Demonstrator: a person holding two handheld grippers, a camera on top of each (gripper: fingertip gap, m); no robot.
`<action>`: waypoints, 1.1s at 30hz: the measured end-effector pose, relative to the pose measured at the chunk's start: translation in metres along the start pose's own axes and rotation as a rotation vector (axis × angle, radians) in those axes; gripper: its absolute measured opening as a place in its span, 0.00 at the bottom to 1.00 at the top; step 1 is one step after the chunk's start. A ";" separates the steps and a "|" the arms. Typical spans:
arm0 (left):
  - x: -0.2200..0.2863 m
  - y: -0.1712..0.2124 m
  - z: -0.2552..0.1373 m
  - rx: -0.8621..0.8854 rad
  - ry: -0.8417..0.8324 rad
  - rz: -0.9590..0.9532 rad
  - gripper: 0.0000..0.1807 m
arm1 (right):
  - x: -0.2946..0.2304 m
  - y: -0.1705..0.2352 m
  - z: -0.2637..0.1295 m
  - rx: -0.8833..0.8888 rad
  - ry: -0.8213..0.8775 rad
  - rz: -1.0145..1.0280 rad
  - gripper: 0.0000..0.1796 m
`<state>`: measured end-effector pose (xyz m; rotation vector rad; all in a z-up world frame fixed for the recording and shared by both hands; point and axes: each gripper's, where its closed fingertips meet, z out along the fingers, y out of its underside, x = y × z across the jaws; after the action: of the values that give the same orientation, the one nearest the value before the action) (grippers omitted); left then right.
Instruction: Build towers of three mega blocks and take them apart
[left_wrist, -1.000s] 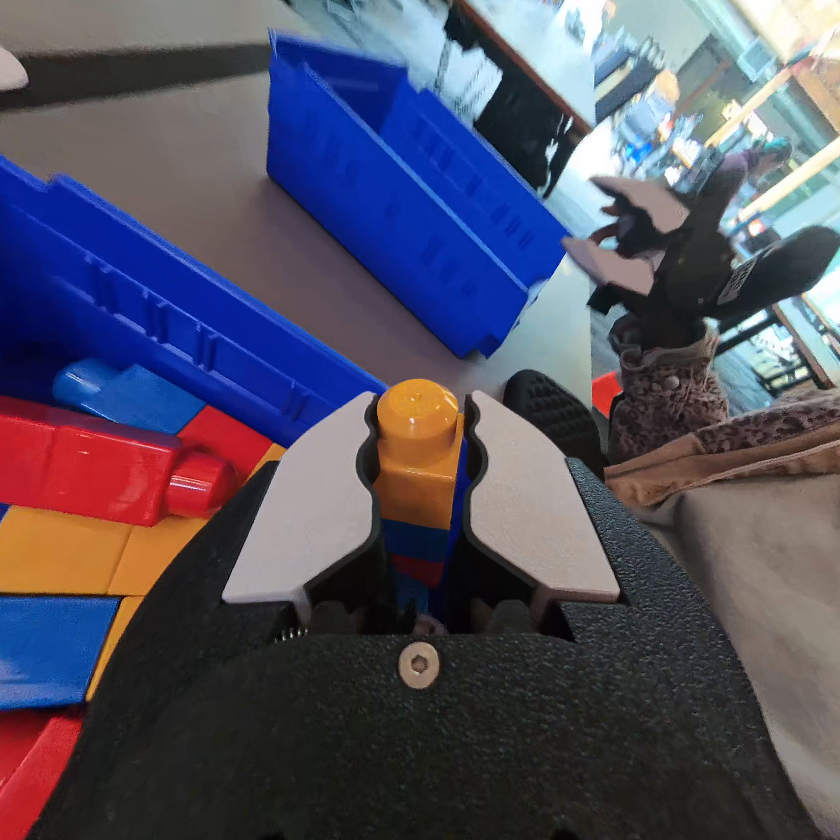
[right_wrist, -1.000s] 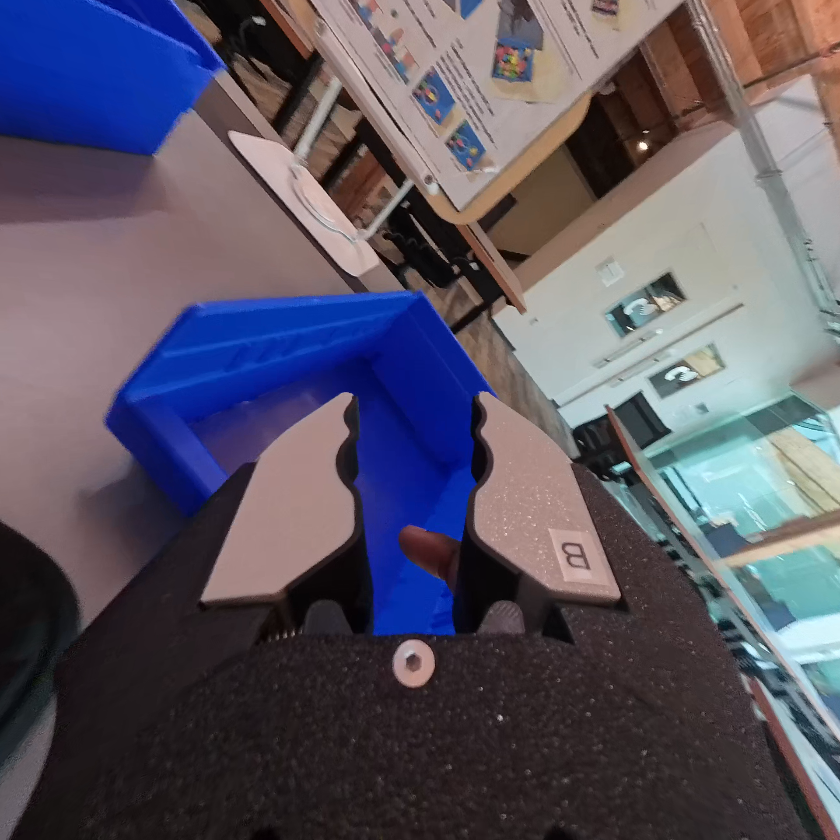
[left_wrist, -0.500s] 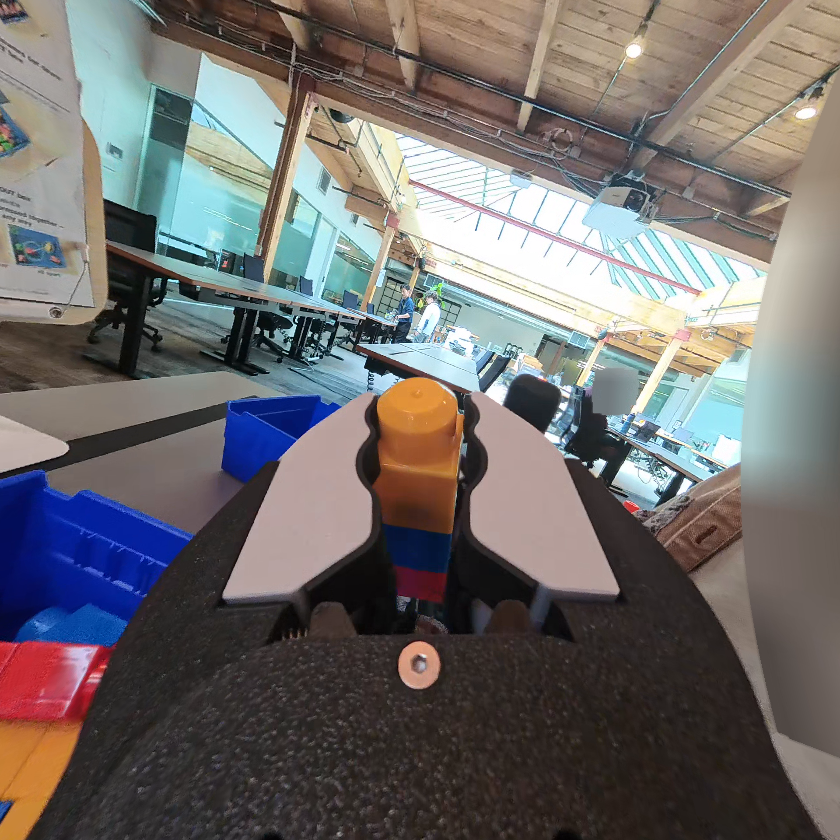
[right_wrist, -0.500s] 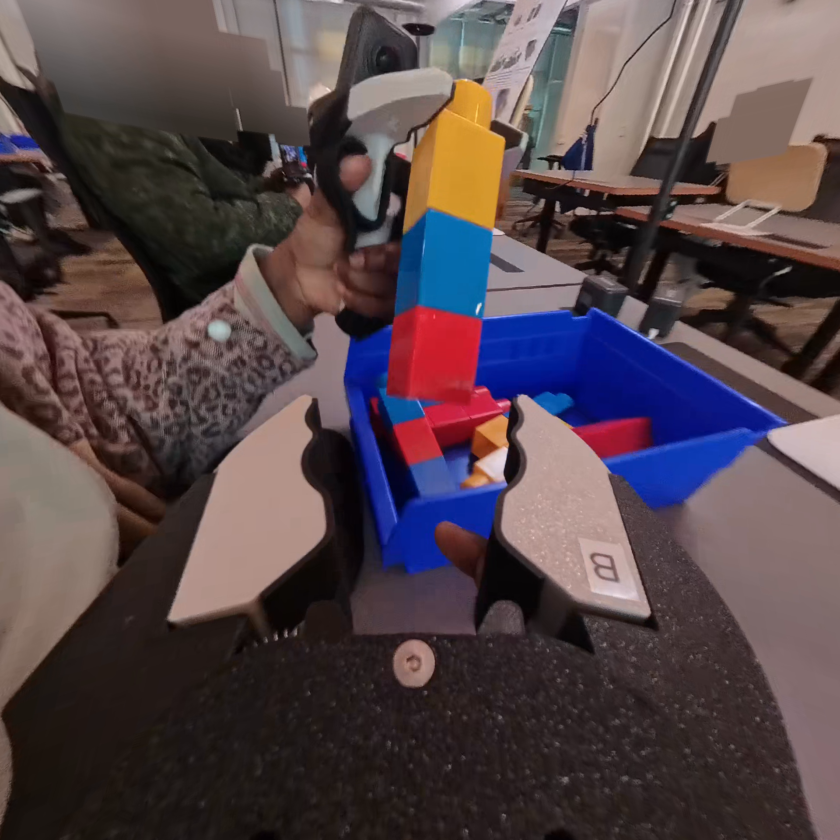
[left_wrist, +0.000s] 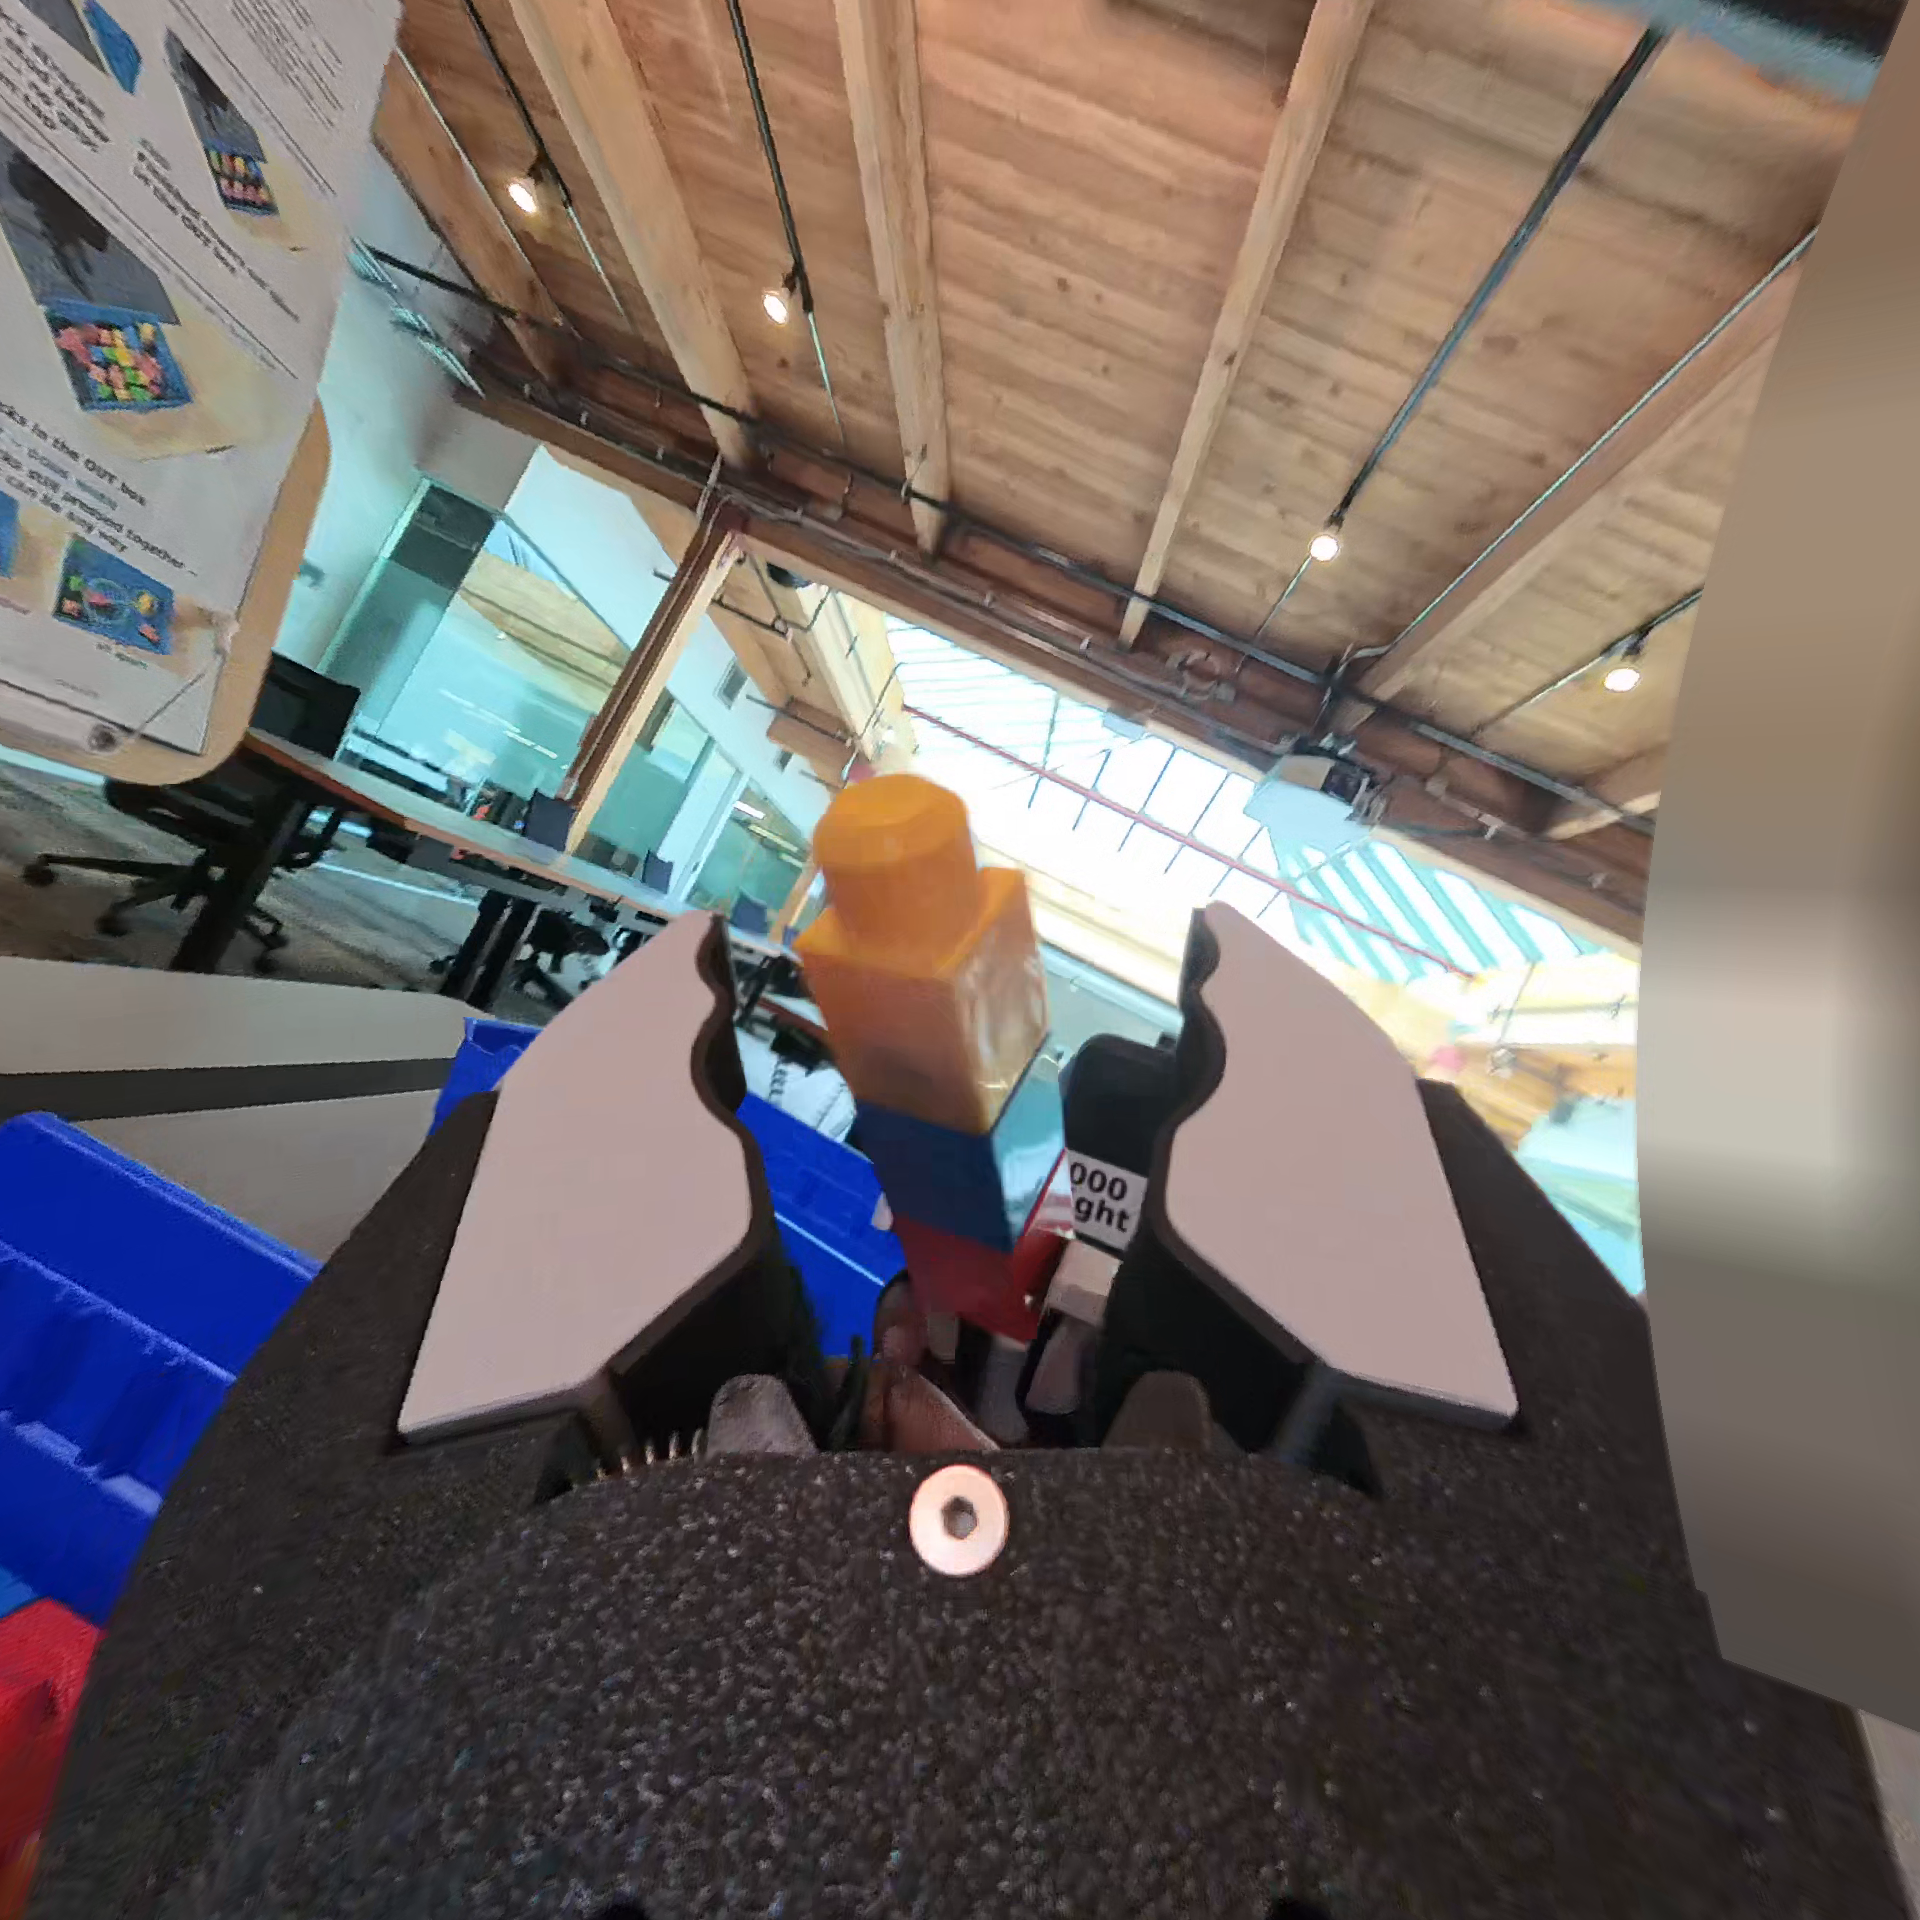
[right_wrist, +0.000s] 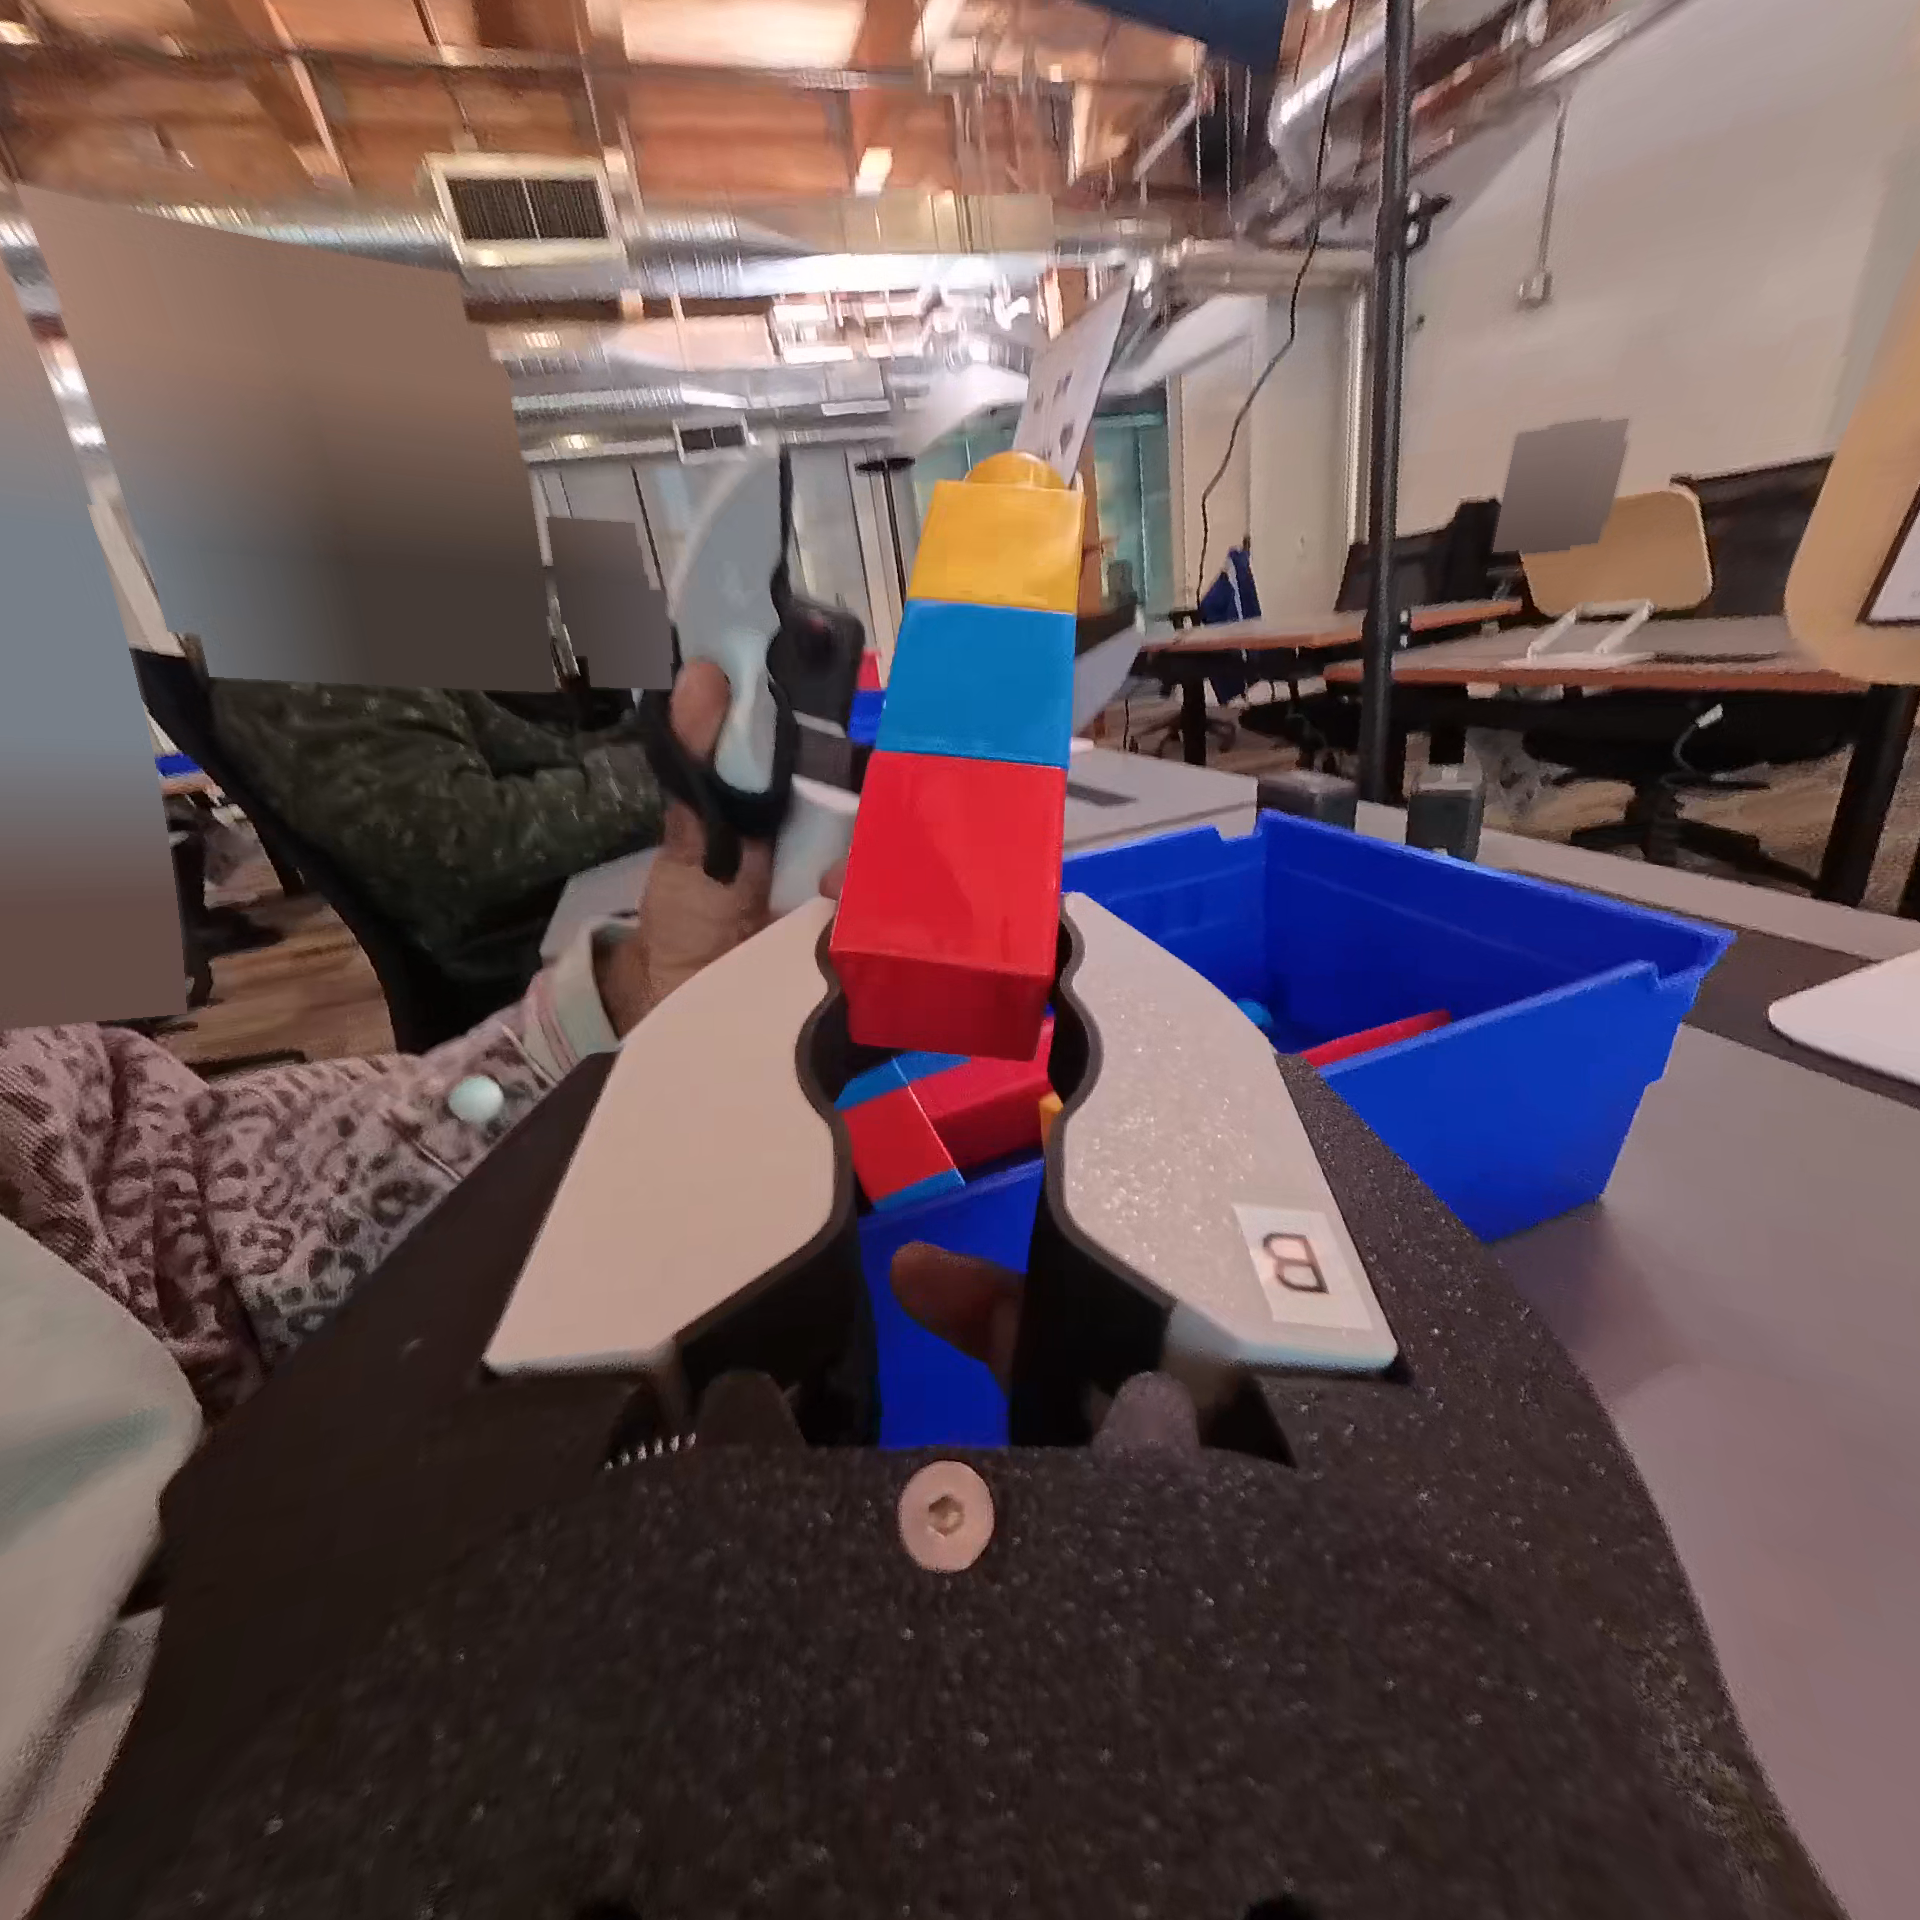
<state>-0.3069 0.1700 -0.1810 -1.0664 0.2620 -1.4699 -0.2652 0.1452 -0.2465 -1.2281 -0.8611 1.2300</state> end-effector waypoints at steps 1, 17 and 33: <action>-0.004 -0.004 -0.005 0.034 -0.002 -0.024 0.46 | -0.001 -0.005 -0.001 0.031 -0.010 0.005 0.20; 0.009 0.051 0.010 -0.143 0.081 0.023 0.19 | -0.006 -0.011 0.001 0.099 -0.081 0.145 0.20; -0.001 0.045 0.007 -0.092 0.030 0.041 0.19 | 0.006 -0.016 -0.001 0.133 -0.006 0.146 0.20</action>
<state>-0.2721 0.1630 -0.2091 -1.1075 0.3735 -1.4496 -0.2594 0.1524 -0.2320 -1.1962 -0.6918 1.3866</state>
